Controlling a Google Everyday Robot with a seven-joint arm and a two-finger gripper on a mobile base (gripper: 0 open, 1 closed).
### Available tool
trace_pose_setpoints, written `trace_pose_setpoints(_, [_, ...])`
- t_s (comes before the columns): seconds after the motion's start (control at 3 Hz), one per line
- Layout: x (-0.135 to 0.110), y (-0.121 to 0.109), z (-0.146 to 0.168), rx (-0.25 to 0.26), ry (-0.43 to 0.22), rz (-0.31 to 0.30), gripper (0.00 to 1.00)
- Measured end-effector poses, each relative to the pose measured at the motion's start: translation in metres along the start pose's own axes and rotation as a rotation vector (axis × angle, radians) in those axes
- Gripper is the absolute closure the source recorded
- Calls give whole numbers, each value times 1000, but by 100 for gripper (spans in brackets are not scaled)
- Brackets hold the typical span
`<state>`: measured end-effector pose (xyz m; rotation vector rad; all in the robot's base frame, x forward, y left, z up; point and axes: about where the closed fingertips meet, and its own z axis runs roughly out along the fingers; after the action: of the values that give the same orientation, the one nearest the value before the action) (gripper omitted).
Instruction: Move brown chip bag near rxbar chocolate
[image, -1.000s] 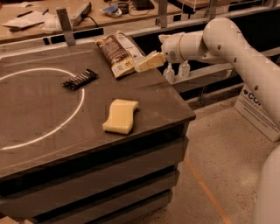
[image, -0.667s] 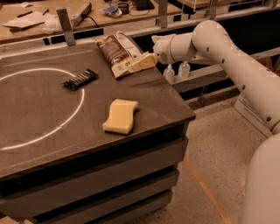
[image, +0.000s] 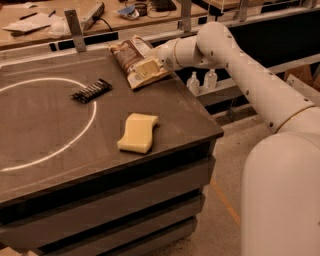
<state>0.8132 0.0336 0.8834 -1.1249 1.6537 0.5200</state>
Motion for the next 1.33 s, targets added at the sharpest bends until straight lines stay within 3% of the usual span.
trace_pose_setpoints(0.67, [-3,8,16,-43,25,-17,96])
trace_pose_setpoints(1.0, [-18,26,15,-106,8,-34,100])
trace_pose_setpoints(1.33, [-40,62,13,-224,-29,-48,100])
